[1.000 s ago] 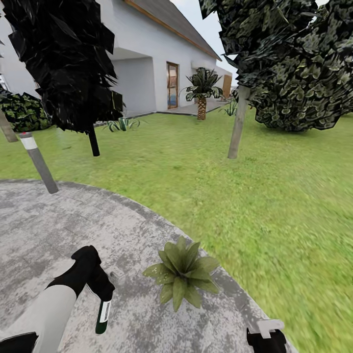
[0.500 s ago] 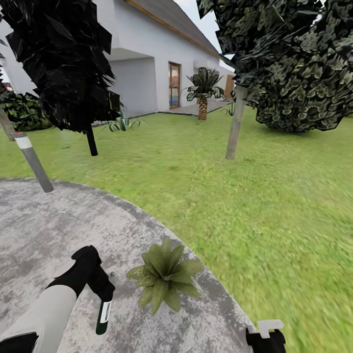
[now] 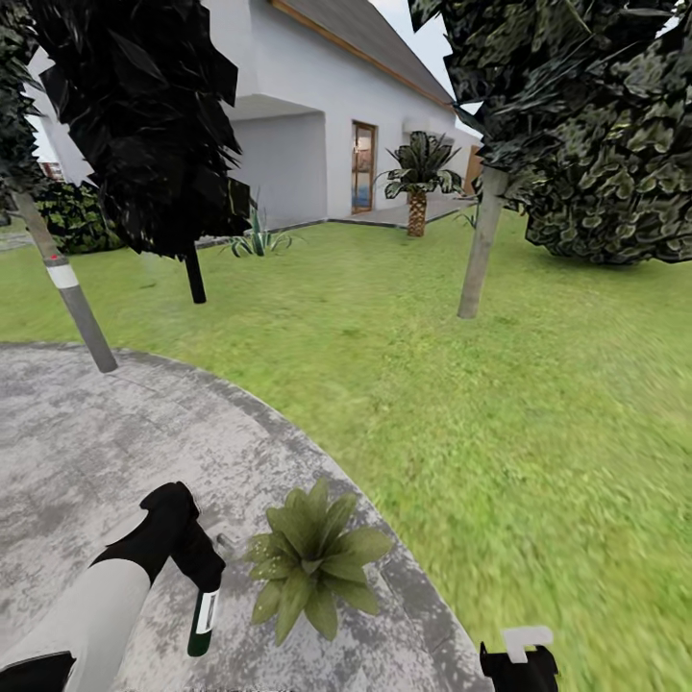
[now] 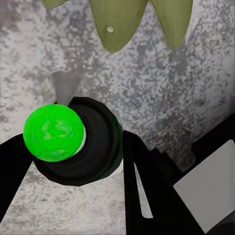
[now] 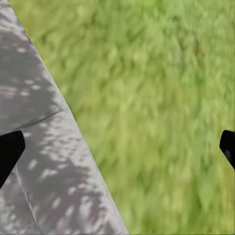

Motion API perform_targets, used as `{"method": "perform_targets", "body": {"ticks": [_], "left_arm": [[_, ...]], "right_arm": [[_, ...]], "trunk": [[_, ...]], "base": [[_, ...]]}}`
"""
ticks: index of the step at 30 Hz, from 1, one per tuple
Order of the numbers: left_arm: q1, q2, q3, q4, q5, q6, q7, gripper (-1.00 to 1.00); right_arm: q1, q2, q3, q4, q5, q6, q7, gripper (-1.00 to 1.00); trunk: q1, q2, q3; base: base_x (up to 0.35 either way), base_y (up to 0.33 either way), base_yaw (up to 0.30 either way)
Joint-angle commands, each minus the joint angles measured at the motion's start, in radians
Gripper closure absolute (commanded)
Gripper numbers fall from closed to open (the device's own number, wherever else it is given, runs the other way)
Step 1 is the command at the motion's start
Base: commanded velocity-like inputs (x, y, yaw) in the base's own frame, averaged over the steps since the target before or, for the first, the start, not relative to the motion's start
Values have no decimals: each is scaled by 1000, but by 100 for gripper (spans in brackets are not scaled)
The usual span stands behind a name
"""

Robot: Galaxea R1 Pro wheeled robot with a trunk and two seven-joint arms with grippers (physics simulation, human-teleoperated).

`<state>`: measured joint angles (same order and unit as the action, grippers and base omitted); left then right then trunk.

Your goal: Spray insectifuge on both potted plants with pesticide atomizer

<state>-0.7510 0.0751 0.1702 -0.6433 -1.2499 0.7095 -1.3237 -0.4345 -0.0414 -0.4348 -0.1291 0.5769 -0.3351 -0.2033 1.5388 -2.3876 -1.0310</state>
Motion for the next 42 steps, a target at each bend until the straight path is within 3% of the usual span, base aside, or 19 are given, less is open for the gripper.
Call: {"method": "perform_targets", "body": {"ticks": [1, 11, 17, 39, 42], "left_arm": [[-1, -1, 4, -1, -8, 11, -9, 100], [1, 1, 5, -1, -8, 8, -6, 100], [0, 0, 3, -1, -8, 9, -5, 100], [1, -2, 4, 3, -8, 10, -3, 100], [84, 17, 2, 2, -8, -15, 44, 100]], "right_arm": [[-1, 0, -7, 2, 11, -4, -4, -100], [-1, 1, -7, 3, 11, -4, -4, -100], [-1, 2, -7, 2, 9, -4, -4, -100], [-1, 3, -7, 2, 9, -4, -4, -100], [-1, 2, -7, 2, 9, -4, -4, -100]], "trunk": [[0, 0, -1], [0, 0, -1], [0, 0, -6], [0, 0, -7], [0, 0, -7]], "base": [[8, -10, 276], [-34, -41, 278], [-172, -221, 139], [18, -272, 266], [0, -18, 49]]}}
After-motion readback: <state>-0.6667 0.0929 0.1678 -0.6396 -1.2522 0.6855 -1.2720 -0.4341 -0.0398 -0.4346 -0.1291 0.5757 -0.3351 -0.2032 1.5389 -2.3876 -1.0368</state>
